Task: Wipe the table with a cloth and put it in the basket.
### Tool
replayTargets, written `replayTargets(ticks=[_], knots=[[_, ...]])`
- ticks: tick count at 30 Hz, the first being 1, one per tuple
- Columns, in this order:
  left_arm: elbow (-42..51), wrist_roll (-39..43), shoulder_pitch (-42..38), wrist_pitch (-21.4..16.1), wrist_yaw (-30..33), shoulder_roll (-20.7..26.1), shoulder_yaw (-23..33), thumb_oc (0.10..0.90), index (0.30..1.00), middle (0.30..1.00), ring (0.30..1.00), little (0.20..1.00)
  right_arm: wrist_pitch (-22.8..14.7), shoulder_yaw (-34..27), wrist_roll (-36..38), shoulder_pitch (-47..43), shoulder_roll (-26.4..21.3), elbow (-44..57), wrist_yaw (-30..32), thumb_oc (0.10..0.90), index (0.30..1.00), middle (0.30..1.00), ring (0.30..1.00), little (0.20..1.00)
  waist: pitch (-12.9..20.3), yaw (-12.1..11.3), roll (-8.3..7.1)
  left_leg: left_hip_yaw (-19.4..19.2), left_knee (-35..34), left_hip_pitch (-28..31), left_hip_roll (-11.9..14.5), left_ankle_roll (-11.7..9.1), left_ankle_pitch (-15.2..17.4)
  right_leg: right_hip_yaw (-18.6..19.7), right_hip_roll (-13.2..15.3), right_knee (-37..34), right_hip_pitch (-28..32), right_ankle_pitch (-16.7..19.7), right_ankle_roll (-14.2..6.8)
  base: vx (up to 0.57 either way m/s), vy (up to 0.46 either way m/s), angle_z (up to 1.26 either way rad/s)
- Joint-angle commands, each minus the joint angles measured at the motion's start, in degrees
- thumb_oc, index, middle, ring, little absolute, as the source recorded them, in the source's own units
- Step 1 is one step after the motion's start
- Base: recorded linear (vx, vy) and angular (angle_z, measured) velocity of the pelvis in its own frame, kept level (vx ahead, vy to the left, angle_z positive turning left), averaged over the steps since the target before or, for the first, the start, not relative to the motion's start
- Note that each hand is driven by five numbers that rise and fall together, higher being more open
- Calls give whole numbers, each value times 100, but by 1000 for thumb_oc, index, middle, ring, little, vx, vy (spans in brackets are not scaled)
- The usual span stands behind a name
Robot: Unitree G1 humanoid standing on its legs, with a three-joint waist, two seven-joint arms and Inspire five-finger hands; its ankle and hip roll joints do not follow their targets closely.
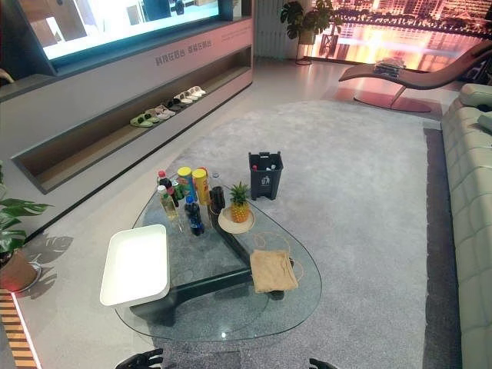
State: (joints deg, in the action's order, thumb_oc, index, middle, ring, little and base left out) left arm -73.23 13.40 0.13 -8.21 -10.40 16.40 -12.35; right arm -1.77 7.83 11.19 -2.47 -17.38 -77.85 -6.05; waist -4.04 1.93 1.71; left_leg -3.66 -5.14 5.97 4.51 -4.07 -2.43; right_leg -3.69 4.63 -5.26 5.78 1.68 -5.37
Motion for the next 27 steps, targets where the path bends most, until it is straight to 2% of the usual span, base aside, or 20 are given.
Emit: replayTargets(ticks=[1, 5, 7, 10, 12, 15, 18, 19, 27], knots=[[-171, -38, -450, -247, 138, 254, 233, 800, 900, 900, 900, 900, -72, 10, -192, -295, -205, -250, -86, 800, 900, 900, 900, 900, -254, -2, -128, 117, 14, -11, -335, 117, 222, -87, -62, 121, 16, -21, -40, 85, -7, -2], [-27, 307, -583, -295, 270, 319, 171, 800, 900, 900, 900, 900, -47, 126, -105, -429, -330, -155, -45, 800, 900, 900, 900, 900, -592, 19, -63, 98, 14, -413, -373, 108, 52, -27, -23, 106, -425, 172, -66, -93, 17, -9], [66, 633, -997, -404, 339, 395, 109, 800, 900, 900, 900, 900, -25, 190, 154, -855, -448, -110, 53, 800, 900, 900, 900, 900, -1075, 41, -3, 96, 14, -892, -418, 122, -123, 17, -17, 92, -953, 375, -54, -418, 22, -9], [141, 915, -1368, -513, 350, 478, 145, 800, 900, 900, 900, 900, -24, 223, 320, -1198, -482, -50, 195, 800, 900, 900, 900, 900, -1495, 51, 39, 110, 14, -1321, -449, 127, -263, 64, -49, 117, -1433, 507, -33, -321, 12, -3], [277, 1142, -1588, -504, 386, 571, 186, 800, 900, 900, 900, 900, -90, 205, 512, -1347, -540, 59, 287, 800, 900, 900, 900, 900, -1796, 38, 51, 138, 14, -1660, -462, 147, -343, 83, -79, 313, -1873, 494, -12, -262, 9, -6], [336, 1243, -1733, -477, 429, 650, 171, 800, 900, 900, 900, 900, -138, 170, 750, -1388, -608, 221, 387, 800, 900, 900, 900, 900, -2046, -30, 21, 175, 189, -2012, -476, 142, -460, 40, -74, 829, -2276, 343, 30, -191, -24, -9], [331, 1270, -1856, -473, 427, 702, 137, 800, 900, 900, 900, 900, -158, 124, 978, -1495, -700, 320, 457, 800, 900, 900, 900, 900, -2213, -31, 3, 199, 856, -2568, -547, 137, -373, -6, -67, 1419, -2745, 178, 85, -202, 0, 1], [373, 1310, -1914, -459, 429, 732, 108, 800, 900, 900, 900, 900, -171, 76, 1104, -1600, -790, 344, 473, 800, 900, 900, 900, 900, -2295, -21, 5, 207, 1306, -2905, -583, 125, -277, -37, -75, 1784, -3036, 59, 126, -138, 10, 3], [459, 1250, -2065, -403, 443, 722, 110, 800, 900, 900, 900, 900, -389, -119, 1451, -1822, -872, 398, 553, 800, 900, 900, 900, 900, -2334, -38, -11, 204, 2662, -3878, -625, 200, 292, -77, -39, 2980, -3938, -402, 240, -85, -19, 9]])
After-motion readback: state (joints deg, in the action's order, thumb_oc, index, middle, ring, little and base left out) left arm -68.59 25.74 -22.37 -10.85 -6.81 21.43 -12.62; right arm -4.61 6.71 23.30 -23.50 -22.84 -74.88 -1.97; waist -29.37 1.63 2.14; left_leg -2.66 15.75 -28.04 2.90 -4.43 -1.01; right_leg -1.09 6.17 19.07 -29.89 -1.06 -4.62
